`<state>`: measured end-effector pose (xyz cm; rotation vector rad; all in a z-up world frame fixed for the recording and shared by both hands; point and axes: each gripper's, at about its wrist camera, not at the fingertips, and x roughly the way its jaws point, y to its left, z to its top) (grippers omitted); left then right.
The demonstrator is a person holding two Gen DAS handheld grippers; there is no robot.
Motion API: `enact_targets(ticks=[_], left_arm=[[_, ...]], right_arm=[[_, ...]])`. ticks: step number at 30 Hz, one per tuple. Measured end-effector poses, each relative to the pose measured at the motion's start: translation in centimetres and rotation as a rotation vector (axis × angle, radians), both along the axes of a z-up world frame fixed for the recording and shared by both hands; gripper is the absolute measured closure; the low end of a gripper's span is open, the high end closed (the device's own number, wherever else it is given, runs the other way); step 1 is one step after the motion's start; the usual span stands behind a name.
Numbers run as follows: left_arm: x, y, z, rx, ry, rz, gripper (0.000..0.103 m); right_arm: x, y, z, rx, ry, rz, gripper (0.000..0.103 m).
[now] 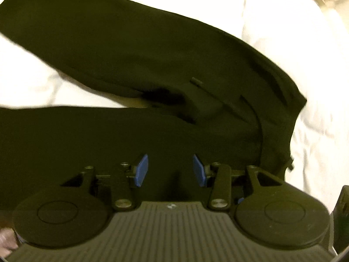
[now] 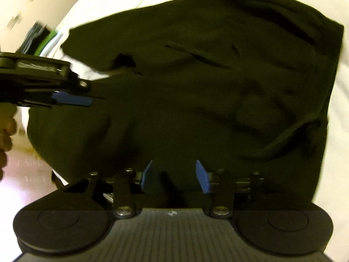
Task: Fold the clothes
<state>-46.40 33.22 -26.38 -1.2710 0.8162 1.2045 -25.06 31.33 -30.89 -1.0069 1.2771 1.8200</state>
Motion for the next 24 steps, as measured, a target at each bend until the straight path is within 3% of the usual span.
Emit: enact_targets(ticks=[3,10,14,20,24], left_arm=[[-2.3,-0.7,0.2,0.0,0.017,-0.064,0.063],[-8.3,-6.5,1.1,-0.007,0.026,-0.047,0.063],[-11.0,-11.0,1.3,0.002,0.036,0.015,0.063],[-15.2,-17.6,2.1,0.05,0.08,0.062,0.061],[-19.6,-21.3,2.8,0.034,0.094,0.137,0.061]], right_arm=[[-2.3,-1.8,0.7,0.015,-0.002,-0.062,0.049],[-5.0,-4.9,3.4,0.09,-0.015,-0.152,0.049],[-4.3,-6.6,4.1,0.103,-0.111,-0.233,0.049],[-1.8,-12.7,3.7,0.116,-0.069,-0.412,0.049],[-1.0,-17.0,3.8,0.082,-0.053,-0.493,0.049]])
